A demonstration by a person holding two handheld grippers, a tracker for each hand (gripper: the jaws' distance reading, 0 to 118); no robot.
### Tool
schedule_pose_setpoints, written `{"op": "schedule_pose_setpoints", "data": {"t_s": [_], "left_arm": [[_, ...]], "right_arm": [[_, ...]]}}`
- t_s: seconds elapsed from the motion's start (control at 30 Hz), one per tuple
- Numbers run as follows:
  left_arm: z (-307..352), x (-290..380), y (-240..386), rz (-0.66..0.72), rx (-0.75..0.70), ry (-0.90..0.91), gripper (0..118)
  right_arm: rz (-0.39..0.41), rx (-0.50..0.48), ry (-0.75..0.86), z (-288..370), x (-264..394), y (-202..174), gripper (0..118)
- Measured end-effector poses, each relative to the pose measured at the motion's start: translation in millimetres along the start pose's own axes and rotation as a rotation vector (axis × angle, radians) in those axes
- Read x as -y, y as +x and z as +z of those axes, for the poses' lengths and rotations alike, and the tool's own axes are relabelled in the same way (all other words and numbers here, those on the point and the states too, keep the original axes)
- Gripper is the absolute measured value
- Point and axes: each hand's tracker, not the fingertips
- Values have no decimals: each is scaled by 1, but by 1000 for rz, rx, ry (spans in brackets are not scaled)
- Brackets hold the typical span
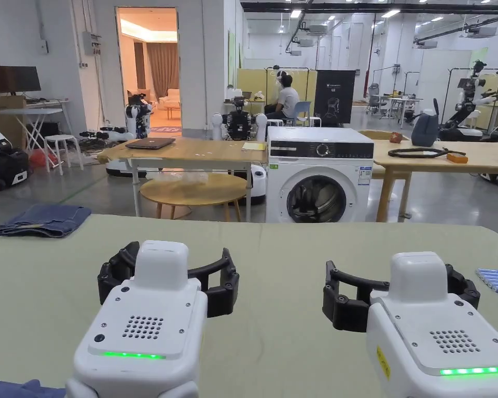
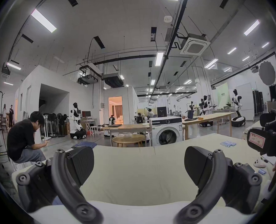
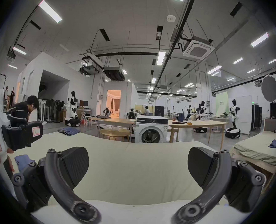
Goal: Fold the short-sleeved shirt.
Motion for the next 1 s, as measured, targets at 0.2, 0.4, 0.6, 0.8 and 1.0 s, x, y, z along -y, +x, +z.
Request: {"op": "schedule_pose_setpoints", "data": {"t_s": [0.2, 0.4, 0.6, 0.8, 1.0], "left_arm": [[0, -1, 0, -6, 2, -10, 112], [1, -2, 1, -11, 4, -9, 112], [1, -4, 3, -28, 5, -10, 112], [0, -3, 7, -22, 18, -14, 112], [-8, 4, 12, -3, 41, -46, 112]], "right_arm": [[19, 90, -108, 1, -12, -14, 118], [-43, 7, -87, 7, -16, -11, 118], [-73, 80, -133, 12, -24, -14, 118], [33, 165, -125, 10, -21, -24, 118], [6, 112, -192, 3, -12, -23, 118]]}}
